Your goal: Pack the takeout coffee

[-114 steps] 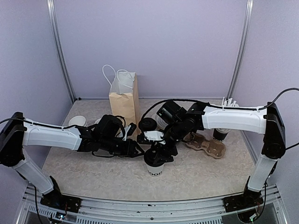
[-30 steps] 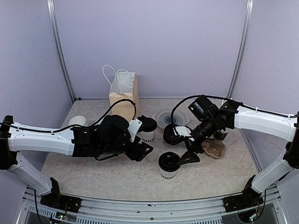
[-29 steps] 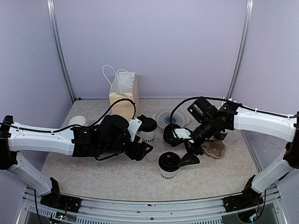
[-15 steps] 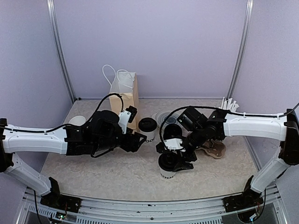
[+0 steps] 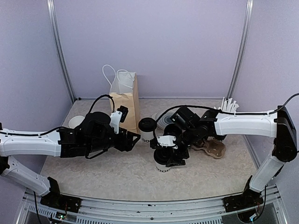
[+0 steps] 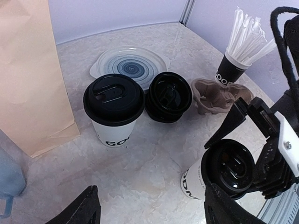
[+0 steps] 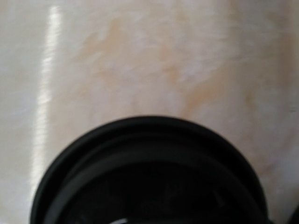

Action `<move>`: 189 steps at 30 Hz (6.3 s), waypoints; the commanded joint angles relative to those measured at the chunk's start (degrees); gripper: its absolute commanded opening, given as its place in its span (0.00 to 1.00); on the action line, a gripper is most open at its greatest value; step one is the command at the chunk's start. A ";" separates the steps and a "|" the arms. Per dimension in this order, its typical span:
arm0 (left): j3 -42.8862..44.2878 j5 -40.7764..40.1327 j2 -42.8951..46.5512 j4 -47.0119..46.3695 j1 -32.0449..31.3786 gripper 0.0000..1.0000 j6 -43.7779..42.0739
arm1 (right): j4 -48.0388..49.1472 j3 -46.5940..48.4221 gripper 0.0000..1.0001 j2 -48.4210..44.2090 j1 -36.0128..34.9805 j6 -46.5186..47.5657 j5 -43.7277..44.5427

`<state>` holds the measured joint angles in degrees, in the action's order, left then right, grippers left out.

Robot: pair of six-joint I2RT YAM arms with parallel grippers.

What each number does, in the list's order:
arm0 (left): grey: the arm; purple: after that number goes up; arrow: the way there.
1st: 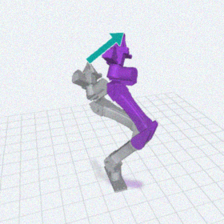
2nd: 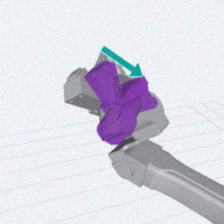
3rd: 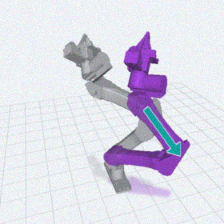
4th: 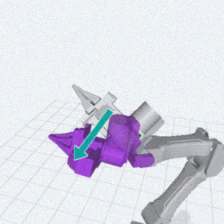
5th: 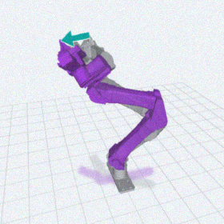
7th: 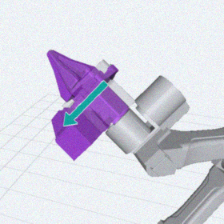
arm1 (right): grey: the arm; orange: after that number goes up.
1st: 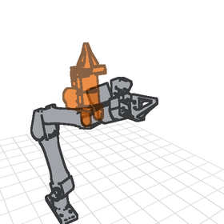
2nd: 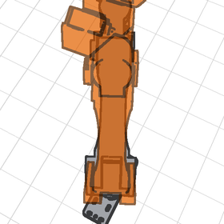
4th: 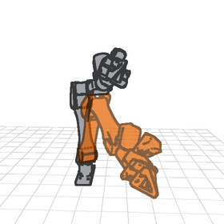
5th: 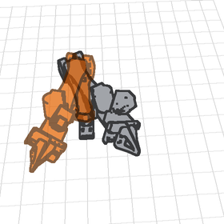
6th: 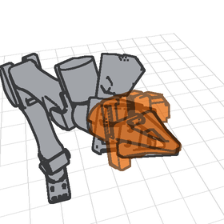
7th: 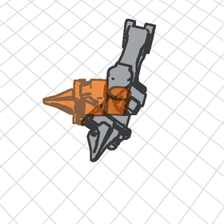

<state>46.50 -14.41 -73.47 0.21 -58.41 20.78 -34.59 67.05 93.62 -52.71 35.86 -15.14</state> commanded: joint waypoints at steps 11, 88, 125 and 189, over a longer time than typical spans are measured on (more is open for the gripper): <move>2.97 -2.30 4.23 6.43 3.13 0.74 2.16 | 0.88 10.54 0.87 10.04 6.72 -5.50 4.52; 38.12 3.67 -8.12 -2.46 22.95 0.00 8.11 | -5.08 46.46 0.96 4.68 12.42 -16.89 -1.27; 11.19 -43.84 13.18 22.55 -23.78 0.00 44.75 | -8.73 44.48 0.93 6.87 12.20 -19.37 -20.95; 26.18 17.42 2.12 42.53 36.25 0.65 -17.01 | -7.11 23.91 0.10 -0.71 -0.41 -6.02 -5.91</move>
<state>75.77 -3.07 -73.65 43.72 -22.59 3.05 -44.18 92.33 95.90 -55.44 30.94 -23.03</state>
